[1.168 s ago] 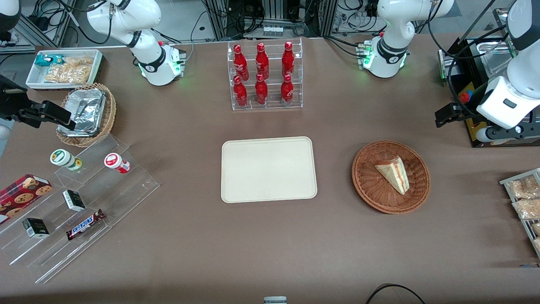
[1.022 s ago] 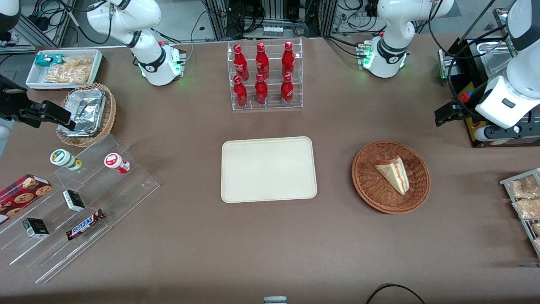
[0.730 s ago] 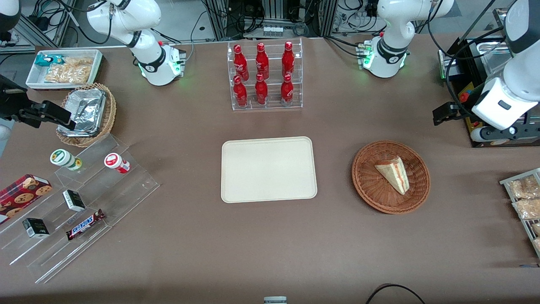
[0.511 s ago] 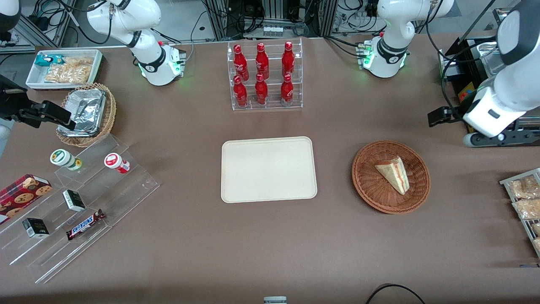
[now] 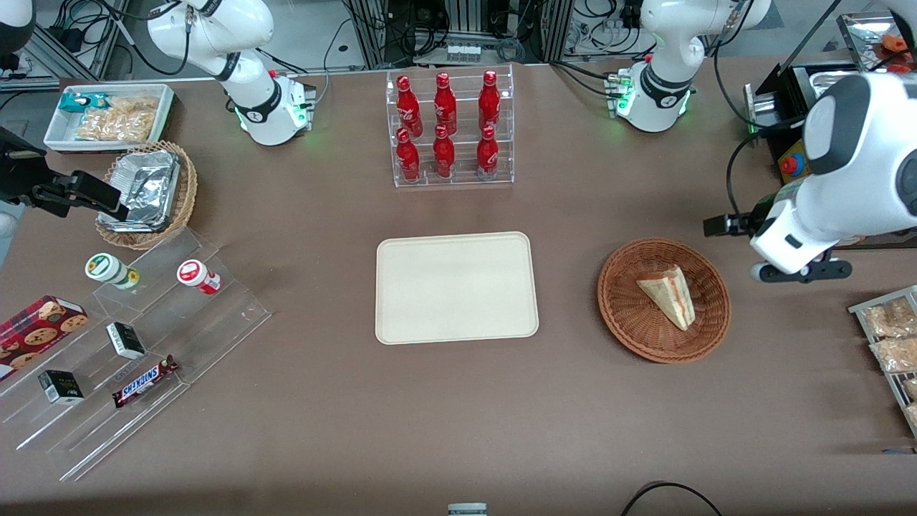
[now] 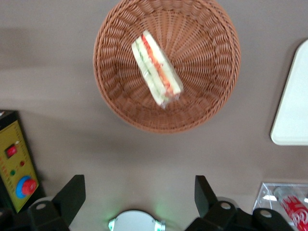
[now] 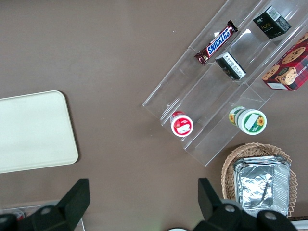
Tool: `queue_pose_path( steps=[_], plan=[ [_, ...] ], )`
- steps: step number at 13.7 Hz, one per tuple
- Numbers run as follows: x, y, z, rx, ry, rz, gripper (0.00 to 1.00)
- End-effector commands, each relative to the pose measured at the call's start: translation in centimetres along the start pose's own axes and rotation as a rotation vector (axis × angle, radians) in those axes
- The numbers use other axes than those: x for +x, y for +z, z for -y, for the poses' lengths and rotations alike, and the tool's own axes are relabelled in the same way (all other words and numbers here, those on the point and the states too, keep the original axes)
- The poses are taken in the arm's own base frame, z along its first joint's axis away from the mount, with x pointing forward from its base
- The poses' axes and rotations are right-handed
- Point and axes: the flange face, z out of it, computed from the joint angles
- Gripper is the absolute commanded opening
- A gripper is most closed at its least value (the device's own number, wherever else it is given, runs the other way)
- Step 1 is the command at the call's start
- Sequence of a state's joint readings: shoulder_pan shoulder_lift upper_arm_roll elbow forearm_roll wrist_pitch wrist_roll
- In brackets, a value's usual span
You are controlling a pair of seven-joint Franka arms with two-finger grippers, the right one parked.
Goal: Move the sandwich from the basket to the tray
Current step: 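Move the left gripper over the wicker basket holding the wrapped sandwich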
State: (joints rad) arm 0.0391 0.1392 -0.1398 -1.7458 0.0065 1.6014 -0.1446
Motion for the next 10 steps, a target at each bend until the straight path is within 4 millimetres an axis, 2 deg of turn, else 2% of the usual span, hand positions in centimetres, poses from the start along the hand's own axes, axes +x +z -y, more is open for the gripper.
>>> queue_pose_path(
  steps=[1, 4, 7, 10],
  plan=[
    [0.2, 3.3, -0.1, 0.006, 0.014, -0.027, 1.00],
    [0.7, 6.2, 0.6, 0.006, 0.003, -0.059, 1.00],
    [0.9, 8.6, 0.4, -0.001, -0.021, -0.094, 1.00],
    [0.5, 11.9, 0.2, -0.021, -0.133, -0.172, 1.00]
  ],
)
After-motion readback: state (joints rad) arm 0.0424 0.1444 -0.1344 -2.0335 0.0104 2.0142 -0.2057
